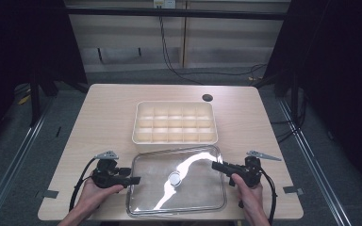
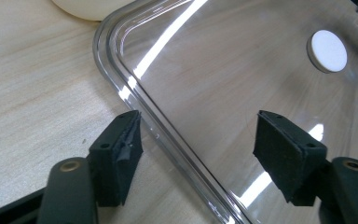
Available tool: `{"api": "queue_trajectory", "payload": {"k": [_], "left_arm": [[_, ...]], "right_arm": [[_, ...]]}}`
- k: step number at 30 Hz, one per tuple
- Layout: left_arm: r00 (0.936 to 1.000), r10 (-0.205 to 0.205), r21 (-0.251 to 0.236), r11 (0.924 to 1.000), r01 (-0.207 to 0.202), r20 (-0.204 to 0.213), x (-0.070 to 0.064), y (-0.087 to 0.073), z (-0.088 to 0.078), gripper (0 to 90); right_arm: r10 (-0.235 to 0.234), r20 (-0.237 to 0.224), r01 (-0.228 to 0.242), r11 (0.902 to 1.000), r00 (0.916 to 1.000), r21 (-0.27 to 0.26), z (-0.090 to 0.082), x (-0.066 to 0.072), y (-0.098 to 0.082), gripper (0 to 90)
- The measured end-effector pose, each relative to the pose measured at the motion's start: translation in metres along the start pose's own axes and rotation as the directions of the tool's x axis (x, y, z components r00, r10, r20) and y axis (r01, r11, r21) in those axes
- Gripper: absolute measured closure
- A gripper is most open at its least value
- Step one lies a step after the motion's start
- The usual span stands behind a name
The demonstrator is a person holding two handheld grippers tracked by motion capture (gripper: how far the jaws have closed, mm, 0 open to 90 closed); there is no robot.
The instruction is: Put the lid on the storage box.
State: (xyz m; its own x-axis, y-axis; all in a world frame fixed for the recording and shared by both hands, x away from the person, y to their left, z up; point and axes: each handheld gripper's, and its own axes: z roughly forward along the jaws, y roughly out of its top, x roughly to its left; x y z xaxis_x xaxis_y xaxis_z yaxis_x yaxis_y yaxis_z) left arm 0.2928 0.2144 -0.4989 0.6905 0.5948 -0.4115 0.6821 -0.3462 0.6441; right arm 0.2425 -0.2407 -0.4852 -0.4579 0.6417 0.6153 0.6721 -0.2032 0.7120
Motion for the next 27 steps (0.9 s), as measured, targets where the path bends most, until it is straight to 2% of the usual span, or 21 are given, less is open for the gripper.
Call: {"api": "queue_trajectory", "payload": {"k": [9, 12, 13, 14, 15, 17, 19, 21, 27], "left_arm": [[0.9996, -0.017, 0.004, 0.9998, 0.017, 0.023, 0.002, 0.0, 0.0, 30.3], [0.9987, -0.028, 0.001, 0.9996, 0.028, 0.043, 0.001, 0.0, 0.001, 28.4], [0.9974, -0.036, 0.002, 0.9994, 0.036, 0.063, 0.001, 0.001, 0.002, 28.4], [0.996, -0.044, 0.007, 0.999, 0.043, 0.077, 0.001, 0.001, 0.003, 31.8], [0.9983, -0.022, 0.008, 0.9997, 0.022, 0.053, -0.001, 0.001, 0.003, 34.6], [0.998, -0.024, 0.009, 0.9997, 0.024, 0.058, -0.001, 0.001, 0.002, 37.4], [0.9967, -0.031, -0.005, 0.9995, 0.032, 0.075, 0.001, 0.001, -0.001, 39.7], [0.9973, -0.023, -0.027, 0.9993, 0.025, 0.071, 0.001, 0.002, -0.005, 44.9], [0.998, -0.004, -0.054, 0.9985, 0.007, 0.063, -0.003, 0.002, -0.011, 50.3]], "right_arm": [[-0.016, -0.01, 0.016, 0.9997, 0.9998, -0.017, -0.003, 0.002, 0.001, 70.7], [-0.03, -0.04, 0.029, 0.9989, 0.9987, -0.037, -0.006, 0.003, 0.002, 73.4], [-0.03, -0.04, 0.029, 0.9989, 0.9987, -0.037, -0.006, 0.003, 0.002, 73.4], [-0.035, -0.036, 0.034, 0.9991, 0.9987, -0.026, -0.005, 0.005, 0.001, 73.1], [-0.025, -0.028, 0.024, 0.9996, 0.9993, -0.015, -0.003, 0.005, 0.0, 72.4], [-0.025, -0.009, 0.025, 0.9997, 0.9997, -0.003, -0.002, 0.004, 0.0, 72.4], [-0.02, -0.014, 0.02, 0.9998, 0.9997, -0.004, -0.003, 0.003, 0.0, 72.5], [-0.015, -0.003, 0.015, 0.9999, 0.9999, -0.002, -0.004, 0.002, 0.0, 72.4], [-0.006, 0.03, 0.005, 0.9998, 0.9995, 0.019, -0.003, 0.001, 0.0, 70.9]]}}
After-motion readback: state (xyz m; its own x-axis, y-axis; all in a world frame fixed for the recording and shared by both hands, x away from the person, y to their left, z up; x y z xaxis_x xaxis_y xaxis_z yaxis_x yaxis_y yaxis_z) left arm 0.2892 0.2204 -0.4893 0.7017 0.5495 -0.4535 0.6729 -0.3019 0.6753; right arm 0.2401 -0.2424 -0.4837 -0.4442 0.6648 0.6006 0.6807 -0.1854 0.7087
